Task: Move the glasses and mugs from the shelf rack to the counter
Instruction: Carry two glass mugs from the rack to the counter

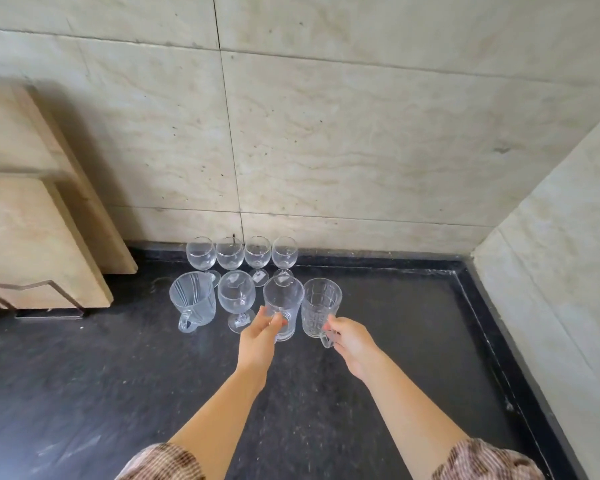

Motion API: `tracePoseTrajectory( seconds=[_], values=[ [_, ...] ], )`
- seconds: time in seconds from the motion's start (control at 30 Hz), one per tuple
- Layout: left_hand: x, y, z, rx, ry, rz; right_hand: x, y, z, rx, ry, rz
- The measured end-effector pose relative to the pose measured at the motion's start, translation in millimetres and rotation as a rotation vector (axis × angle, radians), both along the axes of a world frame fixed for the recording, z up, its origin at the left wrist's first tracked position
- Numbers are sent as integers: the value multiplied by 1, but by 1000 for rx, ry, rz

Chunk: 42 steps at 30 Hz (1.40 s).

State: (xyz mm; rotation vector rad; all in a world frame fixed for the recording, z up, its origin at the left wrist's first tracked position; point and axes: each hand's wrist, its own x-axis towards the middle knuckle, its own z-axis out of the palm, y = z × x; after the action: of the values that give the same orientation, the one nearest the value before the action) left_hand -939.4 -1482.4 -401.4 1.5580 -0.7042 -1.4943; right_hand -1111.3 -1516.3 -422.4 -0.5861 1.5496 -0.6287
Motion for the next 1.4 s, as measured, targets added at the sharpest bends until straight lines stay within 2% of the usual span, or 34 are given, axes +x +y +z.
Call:
tracePoseTrajectory(
  seconds=[0.2, 0.5, 0.93, 1.4],
  values=[
    [-10, -8, -20, -76, 0, 91, 9, -10, -9, -15, -27, -25],
    [-13, -11, -27, -83, -13, 120, 27, -11, -16, 14, -69, -109],
    [-18, -9, -31, -77, -38, 158, 42, 7, -14, 28, 48, -200],
    [-7, 0, -14, 31, -258, 48, 46, 10, -1, -70, 317, -178]
  ],
)
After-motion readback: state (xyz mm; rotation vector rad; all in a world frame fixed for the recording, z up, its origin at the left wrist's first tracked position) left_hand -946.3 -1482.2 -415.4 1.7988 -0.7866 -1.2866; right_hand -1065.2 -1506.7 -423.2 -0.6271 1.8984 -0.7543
